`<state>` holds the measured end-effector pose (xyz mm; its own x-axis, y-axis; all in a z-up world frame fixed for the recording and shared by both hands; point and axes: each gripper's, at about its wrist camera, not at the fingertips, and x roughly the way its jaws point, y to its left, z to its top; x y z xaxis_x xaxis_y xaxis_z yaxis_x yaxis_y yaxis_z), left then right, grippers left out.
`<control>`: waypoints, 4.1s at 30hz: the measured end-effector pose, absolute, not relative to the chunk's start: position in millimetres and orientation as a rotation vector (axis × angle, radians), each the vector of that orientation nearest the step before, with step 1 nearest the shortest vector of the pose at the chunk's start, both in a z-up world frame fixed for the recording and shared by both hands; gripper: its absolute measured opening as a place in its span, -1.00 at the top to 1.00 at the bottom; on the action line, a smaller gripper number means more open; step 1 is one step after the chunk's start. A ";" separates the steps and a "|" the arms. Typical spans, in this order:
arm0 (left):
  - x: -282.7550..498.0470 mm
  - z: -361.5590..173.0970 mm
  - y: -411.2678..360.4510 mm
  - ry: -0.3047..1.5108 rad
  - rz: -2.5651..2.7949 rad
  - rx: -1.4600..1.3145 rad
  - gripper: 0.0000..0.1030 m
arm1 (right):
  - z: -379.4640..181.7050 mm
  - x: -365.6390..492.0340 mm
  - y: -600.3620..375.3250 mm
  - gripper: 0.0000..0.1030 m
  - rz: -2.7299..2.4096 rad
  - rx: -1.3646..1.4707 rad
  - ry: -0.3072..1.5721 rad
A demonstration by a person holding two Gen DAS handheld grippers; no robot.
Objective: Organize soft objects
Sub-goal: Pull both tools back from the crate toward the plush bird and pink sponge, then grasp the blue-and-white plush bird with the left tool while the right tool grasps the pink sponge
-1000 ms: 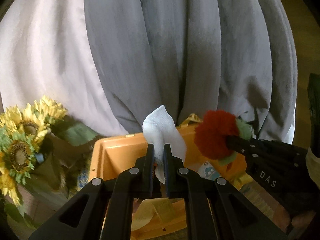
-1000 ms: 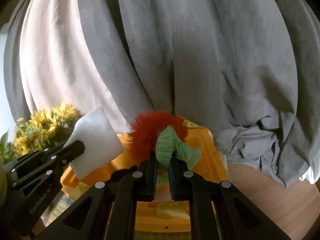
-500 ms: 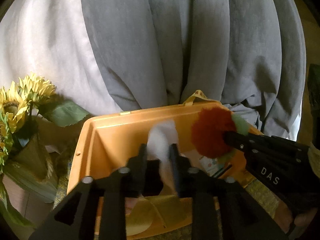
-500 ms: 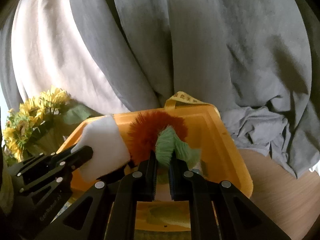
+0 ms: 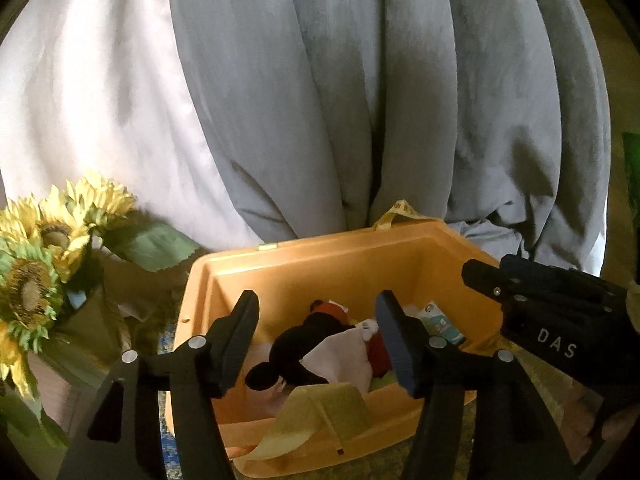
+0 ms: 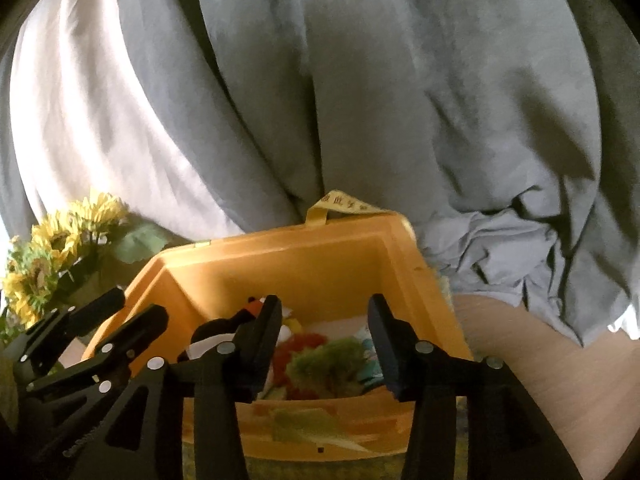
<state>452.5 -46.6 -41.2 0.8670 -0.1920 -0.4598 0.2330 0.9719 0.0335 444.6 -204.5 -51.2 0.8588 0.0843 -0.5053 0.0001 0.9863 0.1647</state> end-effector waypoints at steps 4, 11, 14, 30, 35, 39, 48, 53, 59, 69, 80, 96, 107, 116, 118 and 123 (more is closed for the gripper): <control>440.8 -31.1 -46.6 0.449 -0.224 0.080 -0.24 | -39.7 432.2 -206.4 -0.07 0.026 0.157 0.512; 415.4 -16.1 -49.6 0.408 -0.213 0.091 -0.36 | -24.3 406.5 -210.4 -0.24 -0.016 0.152 0.477; 404.5 -10.2 -47.8 0.407 -0.210 0.072 -0.42 | -20.3 395.6 -211.5 -0.27 -0.030 0.146 0.479; 347.3 3.2 -44.5 0.413 -0.212 0.064 -0.48 | -12.9 334.1 -210.9 -0.34 -0.081 0.123 0.498; 330.1 1.5 -43.4 0.426 -0.224 0.068 -0.50 | -16.0 313.8 -208.3 -0.34 -0.090 0.114 0.513; 319.8 -2.8 -44.8 0.444 -0.244 0.073 -0.50 | -18.9 297.5 -209.1 -0.34 -0.110 0.115 0.524; 306.7 -22.2 -52.0 0.508 -0.303 0.097 -0.50 | -36.0 270.3 -214.5 -0.34 -0.165 0.128 0.573; 304.3 -35.6 -57.7 0.537 -0.332 0.126 -0.50 | -50.6 261.0 -218.2 -0.34 -0.191 0.141 0.615; 310.1 -49.6 -63.0 0.563 -0.377 0.168 -0.50 | -70.4 255.5 -218.7 -0.34 -0.220 0.162 0.666; 334.9 -72.5 -69.4 0.591 -0.472 0.242 -0.50 | -100.3 257.6 -214.9 -0.34 -0.270 0.206 0.736; 370.7 -104.1 -83.5 0.641 -0.654 0.285 -0.48 | -135.1 277.7 -204.4 -0.34 -0.322 0.250 0.785; 403.9 -146.6 -131.4 0.763 -0.851 0.302 -0.42 | -161.0 293.7 -201.3 -0.33 -0.337 0.222 0.809; 412.5 -168.4 -162.1 0.859 -0.918 0.295 -0.01 | -170.3 300.8 -211.3 0.01 -0.335 0.274 0.842; 409.4 -168.4 -165.9 0.840 -0.906 0.297 0.24 | -168.6 298.5 -212.8 0.09 -0.338 0.275 0.831; 406.6 -164.8 -163.1 0.815 -0.886 0.298 0.24 | -166.3 297.1 -213.2 0.09 -0.344 0.265 0.821; 399.8 -149.9 -148.4 0.758 -0.808 0.285 0.24 | -161.0 292.3 -215.4 0.10 -0.357 0.253 0.803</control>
